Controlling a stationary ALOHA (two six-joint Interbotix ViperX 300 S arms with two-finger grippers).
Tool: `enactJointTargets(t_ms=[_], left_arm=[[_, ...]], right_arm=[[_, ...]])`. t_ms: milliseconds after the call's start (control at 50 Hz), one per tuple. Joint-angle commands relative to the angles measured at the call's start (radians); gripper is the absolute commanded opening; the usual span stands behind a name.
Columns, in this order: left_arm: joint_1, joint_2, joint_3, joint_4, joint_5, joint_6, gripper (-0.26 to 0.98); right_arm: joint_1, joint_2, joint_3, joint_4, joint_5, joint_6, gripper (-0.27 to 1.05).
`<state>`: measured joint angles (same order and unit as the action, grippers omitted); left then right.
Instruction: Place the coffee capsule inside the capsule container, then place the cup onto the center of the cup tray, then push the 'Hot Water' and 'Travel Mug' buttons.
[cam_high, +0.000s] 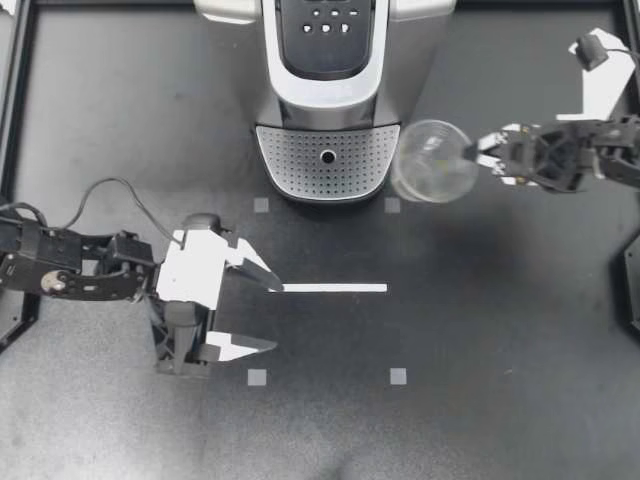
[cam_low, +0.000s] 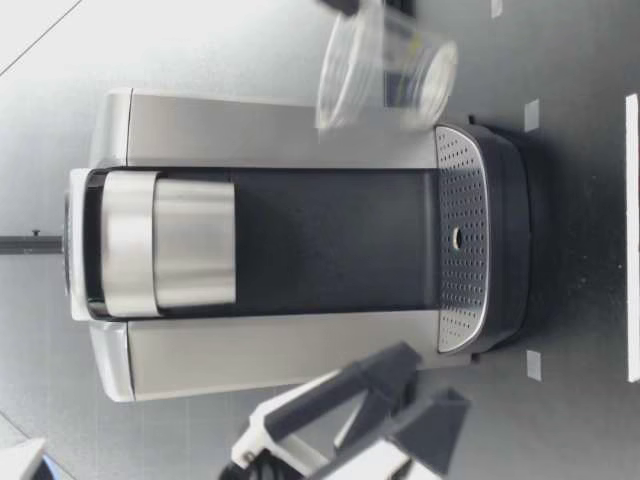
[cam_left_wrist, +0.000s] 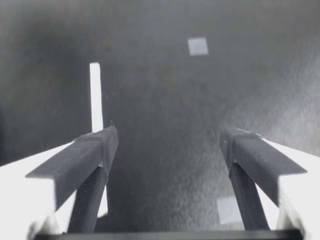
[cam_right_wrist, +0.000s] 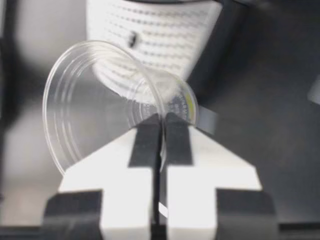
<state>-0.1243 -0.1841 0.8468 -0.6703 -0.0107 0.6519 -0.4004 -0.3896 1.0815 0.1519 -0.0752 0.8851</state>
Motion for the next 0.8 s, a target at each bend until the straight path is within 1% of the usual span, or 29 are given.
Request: enactJointTargets(t_ms=[0, 300, 400, 620, 780], left_arm=[[-0.002, -0.028, -0.005, 0.002, -0.006, -0.002, 0.73], [-0.002, -0.032, 0.002, 0.002, -0.006, -0.002, 0.73], [-0.002, -0.032, 0.005, 0.002, -0.008, -0.002, 0.73], [-0.002, -0.032, 0.018, 0.002, -0.006, 0.0, 0.73], [-0.002, -0.034, 0.021, 0.002, -0.006, 0.0, 0.73]], right_arm=[[0.014, 0.041, -0.055, 0.0, -0.04, 0.002, 0.04], [0.015, 0.233, -0.215, -0.006, -0.046, -0.002, 0.04], [0.015, 0.276, -0.261, -0.015, -0.041, -0.002, 0.04], [0.014, 0.337, -0.322, -0.017, -0.041, 0.0, 0.04], [0.014, 0.359, -0.334, -0.018, -0.041, 0.0, 0.04]])
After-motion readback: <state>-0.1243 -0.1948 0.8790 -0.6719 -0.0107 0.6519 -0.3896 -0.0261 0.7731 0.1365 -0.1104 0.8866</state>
